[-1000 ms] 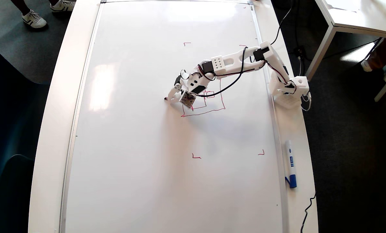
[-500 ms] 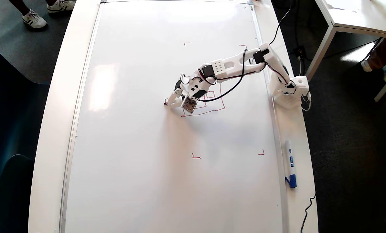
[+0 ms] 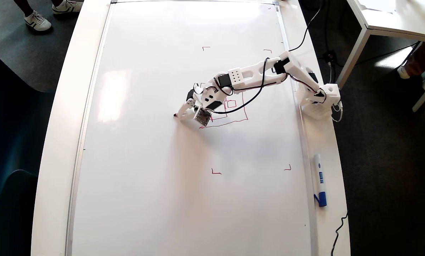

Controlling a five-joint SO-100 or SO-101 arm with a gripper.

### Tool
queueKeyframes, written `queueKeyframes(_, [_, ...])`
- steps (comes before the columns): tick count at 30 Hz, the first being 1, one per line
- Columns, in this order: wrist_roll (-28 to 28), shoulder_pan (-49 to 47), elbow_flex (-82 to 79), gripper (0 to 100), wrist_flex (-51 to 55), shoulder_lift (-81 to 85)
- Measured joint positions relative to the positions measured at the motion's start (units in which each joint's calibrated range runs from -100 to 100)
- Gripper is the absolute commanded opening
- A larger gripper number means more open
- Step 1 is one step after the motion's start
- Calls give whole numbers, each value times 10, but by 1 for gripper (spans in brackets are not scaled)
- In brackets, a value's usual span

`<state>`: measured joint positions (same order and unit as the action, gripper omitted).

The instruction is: Draw on a whiteboard a robot head using a pen attached to the gripper

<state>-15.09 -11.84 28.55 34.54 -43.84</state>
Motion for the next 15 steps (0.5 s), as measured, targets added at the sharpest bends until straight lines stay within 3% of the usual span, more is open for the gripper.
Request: queueKeyframes(15, [0,42,5,1,26,0])
